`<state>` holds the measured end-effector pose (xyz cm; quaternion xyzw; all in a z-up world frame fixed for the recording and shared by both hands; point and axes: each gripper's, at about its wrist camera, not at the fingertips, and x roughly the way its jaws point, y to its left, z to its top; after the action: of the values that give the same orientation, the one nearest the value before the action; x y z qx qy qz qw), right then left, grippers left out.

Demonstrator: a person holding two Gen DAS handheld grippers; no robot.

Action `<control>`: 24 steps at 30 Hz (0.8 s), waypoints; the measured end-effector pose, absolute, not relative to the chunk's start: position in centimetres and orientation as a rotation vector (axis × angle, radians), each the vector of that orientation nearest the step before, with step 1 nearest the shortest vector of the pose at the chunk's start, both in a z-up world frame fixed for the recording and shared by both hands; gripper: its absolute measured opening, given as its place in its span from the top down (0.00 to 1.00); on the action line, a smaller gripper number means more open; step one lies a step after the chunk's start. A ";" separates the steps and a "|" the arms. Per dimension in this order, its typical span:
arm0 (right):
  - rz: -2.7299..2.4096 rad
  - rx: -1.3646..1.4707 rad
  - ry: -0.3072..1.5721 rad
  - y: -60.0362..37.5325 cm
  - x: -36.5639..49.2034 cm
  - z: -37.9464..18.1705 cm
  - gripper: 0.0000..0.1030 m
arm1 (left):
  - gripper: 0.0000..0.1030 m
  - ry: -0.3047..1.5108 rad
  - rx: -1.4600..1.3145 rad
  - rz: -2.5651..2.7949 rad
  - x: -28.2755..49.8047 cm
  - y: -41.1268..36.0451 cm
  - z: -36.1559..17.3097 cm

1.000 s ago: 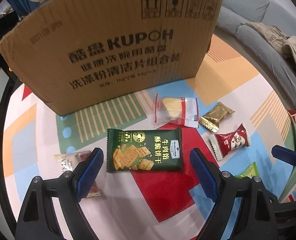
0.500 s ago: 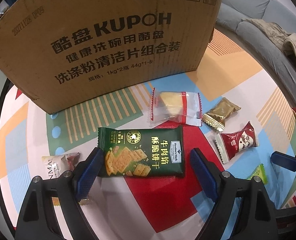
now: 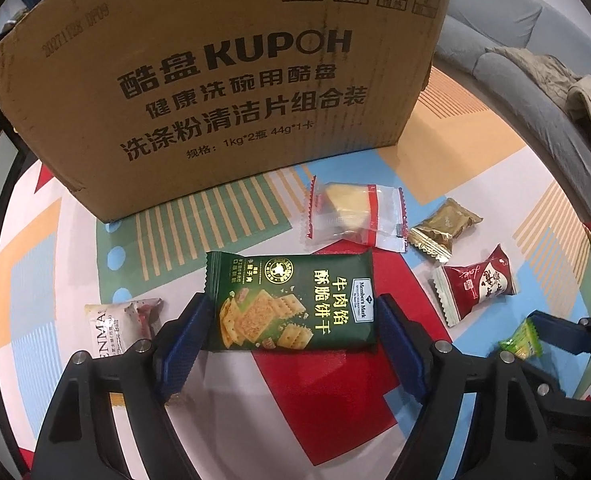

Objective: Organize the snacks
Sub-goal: 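Grasp the green cracker packet with the left tool while the right tool grasps the green candy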

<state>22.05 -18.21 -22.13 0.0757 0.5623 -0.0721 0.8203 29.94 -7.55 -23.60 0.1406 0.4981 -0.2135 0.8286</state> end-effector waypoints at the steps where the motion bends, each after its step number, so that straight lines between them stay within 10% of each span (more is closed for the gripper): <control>1: -0.149 0.159 1.195 -18.0 22.0 -22.1 0.61 | 0.22 1.056 0.298 -0.452 29.9 -7.5 -23.6; 24: -0.094 0.177 1.129 -18.4 21.4 -19.9 0.74 | 0.37 1.010 0.273 -0.385 26.9 -6.0 -20.4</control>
<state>21.37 -18.41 -19.85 0.0838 0.5342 -0.0444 0.8400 26.85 -6.05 -20.43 0.1298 0.4791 -0.1826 0.8487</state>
